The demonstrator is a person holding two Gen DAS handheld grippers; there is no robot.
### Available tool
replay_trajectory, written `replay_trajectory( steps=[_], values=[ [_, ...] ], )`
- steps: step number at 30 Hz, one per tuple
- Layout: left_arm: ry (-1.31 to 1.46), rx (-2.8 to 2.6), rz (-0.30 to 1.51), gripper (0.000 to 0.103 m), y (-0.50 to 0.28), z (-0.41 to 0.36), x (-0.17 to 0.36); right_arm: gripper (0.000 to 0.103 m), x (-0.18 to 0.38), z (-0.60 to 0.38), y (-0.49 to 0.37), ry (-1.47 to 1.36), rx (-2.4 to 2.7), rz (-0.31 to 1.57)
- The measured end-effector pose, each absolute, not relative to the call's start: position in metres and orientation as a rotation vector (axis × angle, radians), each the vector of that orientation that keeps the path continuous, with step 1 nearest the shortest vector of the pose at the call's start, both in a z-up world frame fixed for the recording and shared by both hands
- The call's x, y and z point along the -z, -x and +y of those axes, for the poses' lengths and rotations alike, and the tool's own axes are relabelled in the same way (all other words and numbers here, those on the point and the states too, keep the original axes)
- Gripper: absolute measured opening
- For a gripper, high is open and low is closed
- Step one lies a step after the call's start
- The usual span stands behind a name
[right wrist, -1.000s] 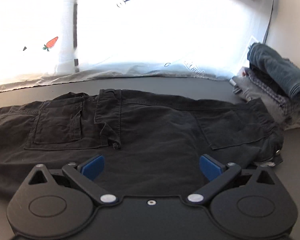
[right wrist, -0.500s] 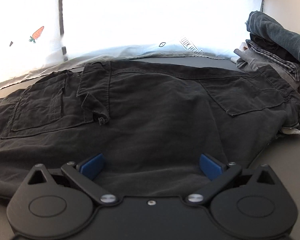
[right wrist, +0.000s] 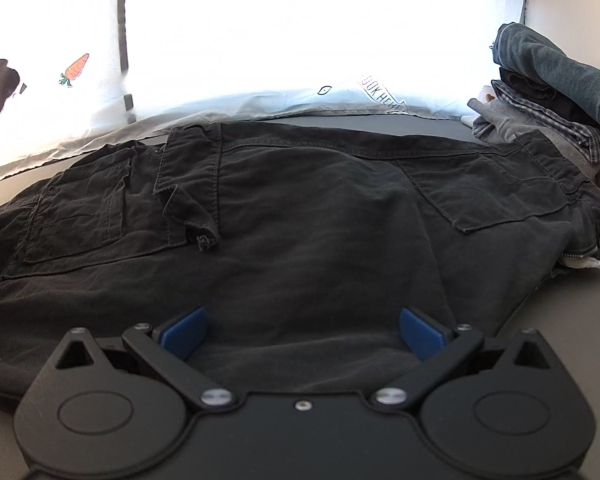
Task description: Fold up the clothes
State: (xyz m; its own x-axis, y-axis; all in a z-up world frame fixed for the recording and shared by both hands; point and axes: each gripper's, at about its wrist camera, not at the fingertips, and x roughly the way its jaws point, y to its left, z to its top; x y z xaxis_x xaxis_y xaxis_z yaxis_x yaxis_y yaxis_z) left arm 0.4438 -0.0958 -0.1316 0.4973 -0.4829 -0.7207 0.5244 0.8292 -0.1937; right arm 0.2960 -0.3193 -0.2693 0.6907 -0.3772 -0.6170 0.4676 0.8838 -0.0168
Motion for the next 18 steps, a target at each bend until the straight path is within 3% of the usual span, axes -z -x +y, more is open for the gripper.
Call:
replay_trajectory(
  steps=[3,7,8,11,18],
  values=[
    [-0.071,0.604,0.910,0.022,-0.437,-0.092,0.147,0.103,0.269,-0.319,-0.295,-0.146,0.473,0.656],
    [0.095,0.571,0.893,0.029,-0.442,-0.057,0.123,0.103,0.269,-0.319,-0.295,-0.147,0.472,0.656],
    [0.135,0.563,0.887,0.036,-0.443,-0.048,0.117,0.103,0.269,-0.319,-0.296,-0.147,0.472,0.657],
    [0.193,0.533,0.828,0.070,-0.439,-0.028,0.099,0.103,0.268,-0.319,-0.298,-0.147,0.477,0.671],
    [0.248,0.429,0.825,0.073,-0.442,0.007,0.095,0.103,0.243,-0.308,-0.302,-0.163,0.470,0.781]
  ],
)
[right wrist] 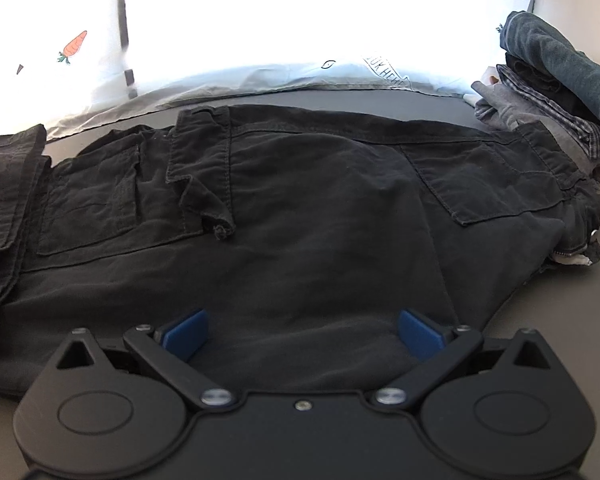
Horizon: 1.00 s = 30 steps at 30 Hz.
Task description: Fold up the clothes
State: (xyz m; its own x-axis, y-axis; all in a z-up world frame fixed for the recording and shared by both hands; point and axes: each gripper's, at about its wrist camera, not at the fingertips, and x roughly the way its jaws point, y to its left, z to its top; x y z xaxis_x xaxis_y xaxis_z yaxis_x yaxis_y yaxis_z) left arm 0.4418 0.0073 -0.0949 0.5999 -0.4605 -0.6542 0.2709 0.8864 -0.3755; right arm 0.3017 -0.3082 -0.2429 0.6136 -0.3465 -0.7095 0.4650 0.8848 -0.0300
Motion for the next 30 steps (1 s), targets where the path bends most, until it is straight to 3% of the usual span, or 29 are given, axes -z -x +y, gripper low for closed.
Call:
replay_trajectory(
  steps=[5,8,10,13,15,19,27,29,30],
  values=[
    [0.134,0.240,0.915,0.072,-0.460,0.018,0.120,0.097,0.222,-0.289,-0.299,-0.187,0.358,0.726],
    [0.117,0.212,0.975,0.073,-0.463,0.024,0.137,0.084,0.213,-0.291,-0.306,-0.323,0.245,0.697],
    [0.146,0.211,1.009,0.073,-0.463,0.027,0.147,0.055,0.211,-0.294,-0.316,-0.464,0.165,0.687],
    [0.154,0.211,1.048,0.073,-0.463,0.028,0.156,0.041,0.220,-0.304,-0.335,-0.745,0.035,0.691],
    [0.159,0.210,1.073,0.078,-0.463,0.029,0.163,0.040,0.234,-0.310,-0.351,-0.951,-0.054,0.691],
    [0.164,0.212,1.083,0.085,-0.465,0.033,0.169,0.055,0.256,-0.301,-0.390,-1.061,-0.112,0.753],
    [0.116,0.212,1.086,0.092,-0.466,0.024,0.171,0.056,0.272,-0.264,-0.436,-1.021,-0.226,0.844],
    [0.103,0.220,1.089,0.097,-0.468,0.020,0.172,0.054,0.273,-0.263,-0.439,-1.032,-0.232,0.837],
    [0.092,0.223,1.091,0.099,-0.468,0.017,0.173,0.047,0.273,-0.262,-0.440,-1.043,-0.229,0.846]
  ],
)
